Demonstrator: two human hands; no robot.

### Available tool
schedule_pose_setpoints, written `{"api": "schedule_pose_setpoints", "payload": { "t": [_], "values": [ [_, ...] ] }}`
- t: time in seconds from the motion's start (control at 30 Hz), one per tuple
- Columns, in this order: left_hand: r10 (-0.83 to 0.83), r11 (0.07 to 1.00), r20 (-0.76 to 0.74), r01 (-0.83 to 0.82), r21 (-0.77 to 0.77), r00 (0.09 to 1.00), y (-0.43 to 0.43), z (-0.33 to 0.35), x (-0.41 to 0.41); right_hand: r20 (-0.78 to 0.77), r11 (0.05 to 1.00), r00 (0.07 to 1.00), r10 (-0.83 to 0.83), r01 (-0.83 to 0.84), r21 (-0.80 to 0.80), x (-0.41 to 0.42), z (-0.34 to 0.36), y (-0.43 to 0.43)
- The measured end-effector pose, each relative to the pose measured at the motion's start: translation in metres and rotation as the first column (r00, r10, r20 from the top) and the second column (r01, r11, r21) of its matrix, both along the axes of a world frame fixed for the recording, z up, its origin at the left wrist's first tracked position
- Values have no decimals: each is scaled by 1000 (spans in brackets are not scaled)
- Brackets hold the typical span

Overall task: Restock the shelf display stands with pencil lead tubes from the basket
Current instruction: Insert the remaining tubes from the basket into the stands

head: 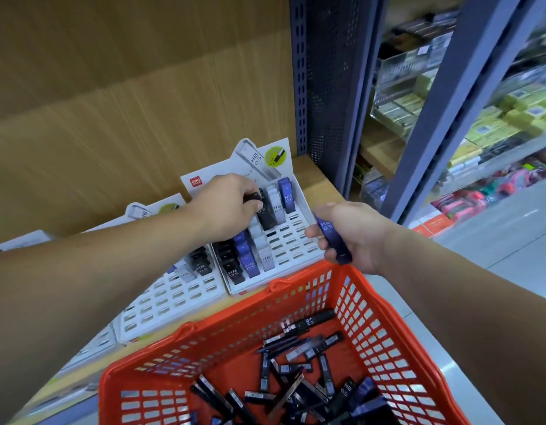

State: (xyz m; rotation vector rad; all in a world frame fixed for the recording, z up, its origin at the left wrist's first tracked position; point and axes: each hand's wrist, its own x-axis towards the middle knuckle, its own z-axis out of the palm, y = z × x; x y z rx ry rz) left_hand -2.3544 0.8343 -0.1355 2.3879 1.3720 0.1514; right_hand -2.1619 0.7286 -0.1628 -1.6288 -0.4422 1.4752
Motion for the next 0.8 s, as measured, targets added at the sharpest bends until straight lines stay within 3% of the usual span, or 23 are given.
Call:
{"api": "schedule_pose_setpoints", "payload": {
  "t": [0.17,0.47,0.67,0.8],
  "values": [
    [-20,1000,-7,20,-7,1000,-2,-10,0,-86,998,996,-27,31,52,1,-2,5],
    [-53,999,-50,52,-4,997,-6,-11,8,50,995,999,-16,10,100,5,-14,4],
    [107,994,114,-104,-34,988,-3,-11,17,372,944,927,-47,-81,321,7,-10,19],
    [53,998,181,-45,-51,982,-8,-10,8,570,902,821,-26,-226,368,6,-11,31]
  ]
}}
